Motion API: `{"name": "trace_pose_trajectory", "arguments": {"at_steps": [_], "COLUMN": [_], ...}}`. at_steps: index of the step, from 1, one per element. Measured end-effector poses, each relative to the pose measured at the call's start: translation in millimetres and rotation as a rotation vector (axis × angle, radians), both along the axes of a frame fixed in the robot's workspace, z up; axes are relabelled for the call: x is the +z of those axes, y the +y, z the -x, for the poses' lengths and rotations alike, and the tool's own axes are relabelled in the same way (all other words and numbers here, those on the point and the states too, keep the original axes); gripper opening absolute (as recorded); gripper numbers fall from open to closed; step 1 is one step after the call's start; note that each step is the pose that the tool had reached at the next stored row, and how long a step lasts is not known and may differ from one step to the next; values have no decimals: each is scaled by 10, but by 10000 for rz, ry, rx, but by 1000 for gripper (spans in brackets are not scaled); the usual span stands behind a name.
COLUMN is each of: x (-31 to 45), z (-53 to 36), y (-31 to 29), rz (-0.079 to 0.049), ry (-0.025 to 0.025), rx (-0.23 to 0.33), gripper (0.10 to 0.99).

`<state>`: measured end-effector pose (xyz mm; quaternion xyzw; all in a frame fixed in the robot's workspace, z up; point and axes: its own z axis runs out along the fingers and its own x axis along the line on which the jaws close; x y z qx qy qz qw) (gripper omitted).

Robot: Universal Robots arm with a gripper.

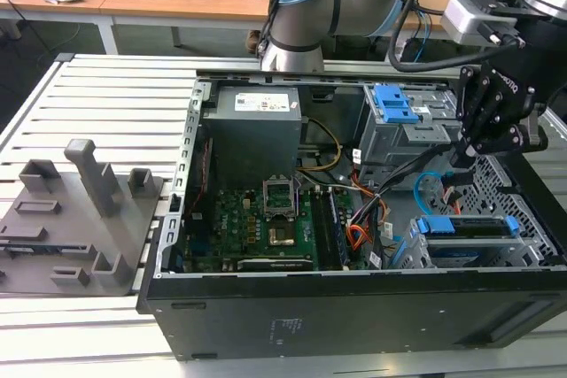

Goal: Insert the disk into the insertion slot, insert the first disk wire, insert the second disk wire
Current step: 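Insert the first disk wire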

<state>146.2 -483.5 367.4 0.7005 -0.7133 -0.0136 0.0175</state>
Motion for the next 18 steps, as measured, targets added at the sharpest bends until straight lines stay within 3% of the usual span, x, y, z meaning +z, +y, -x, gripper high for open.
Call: {"name": "trace_pose_trajectory", "arguments": {"at_steps": [6,9,12,18], "x": [-1,-2,-35,-123], "z": [-36,-39,-40,-43], "y": [0,0,0,0], "rz": [2,4,291,397], "ry": [1,1,1,1], "rx": [-2,-2,-2,-2], "gripper": [106,239,239,239]}}
